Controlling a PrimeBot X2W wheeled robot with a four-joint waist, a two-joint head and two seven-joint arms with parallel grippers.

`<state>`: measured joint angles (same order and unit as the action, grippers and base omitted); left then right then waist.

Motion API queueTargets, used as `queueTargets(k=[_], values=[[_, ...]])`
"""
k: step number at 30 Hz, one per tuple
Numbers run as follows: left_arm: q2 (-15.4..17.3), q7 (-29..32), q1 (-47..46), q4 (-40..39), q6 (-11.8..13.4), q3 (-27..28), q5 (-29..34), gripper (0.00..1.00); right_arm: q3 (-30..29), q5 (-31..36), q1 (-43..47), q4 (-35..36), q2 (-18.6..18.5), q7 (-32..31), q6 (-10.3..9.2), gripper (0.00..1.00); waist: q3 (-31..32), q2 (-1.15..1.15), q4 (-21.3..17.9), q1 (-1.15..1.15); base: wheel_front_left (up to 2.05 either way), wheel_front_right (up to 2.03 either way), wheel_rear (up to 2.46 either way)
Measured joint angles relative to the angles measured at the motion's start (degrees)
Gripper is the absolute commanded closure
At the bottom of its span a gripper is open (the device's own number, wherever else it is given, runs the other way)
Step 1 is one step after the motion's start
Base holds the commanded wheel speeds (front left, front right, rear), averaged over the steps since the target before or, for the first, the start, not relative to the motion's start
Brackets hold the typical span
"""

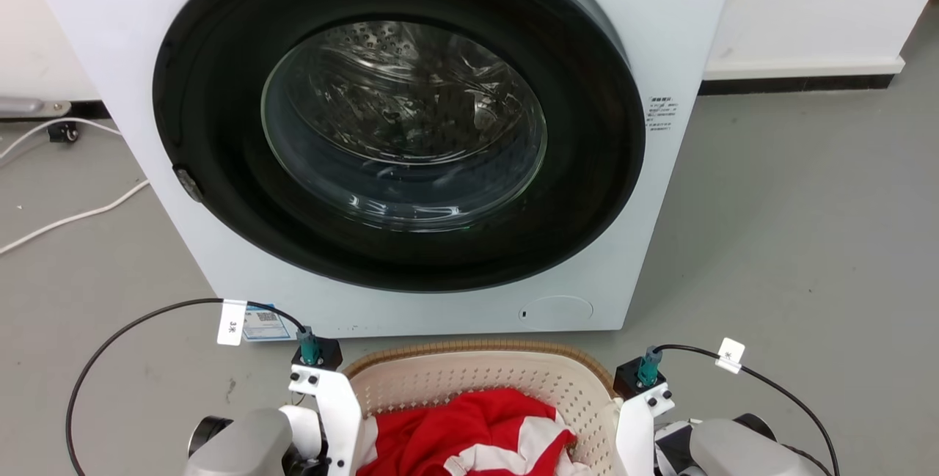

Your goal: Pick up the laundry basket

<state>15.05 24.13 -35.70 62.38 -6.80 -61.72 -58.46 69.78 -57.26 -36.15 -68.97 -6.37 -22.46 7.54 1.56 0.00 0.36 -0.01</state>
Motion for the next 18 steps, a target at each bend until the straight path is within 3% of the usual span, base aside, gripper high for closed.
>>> queueTargets(k=[18], values=[[-0.21, 1.59, 0.52, 1.08, 0.00, -4.56, -4.80, 1.00, 2.23, -1.36, 0.65, 0.26, -0.15, -2.03, 0.00, 1.00, 2.01, 0.00, -0.54, 0.00, 0.00, 0.00, 0.00]])
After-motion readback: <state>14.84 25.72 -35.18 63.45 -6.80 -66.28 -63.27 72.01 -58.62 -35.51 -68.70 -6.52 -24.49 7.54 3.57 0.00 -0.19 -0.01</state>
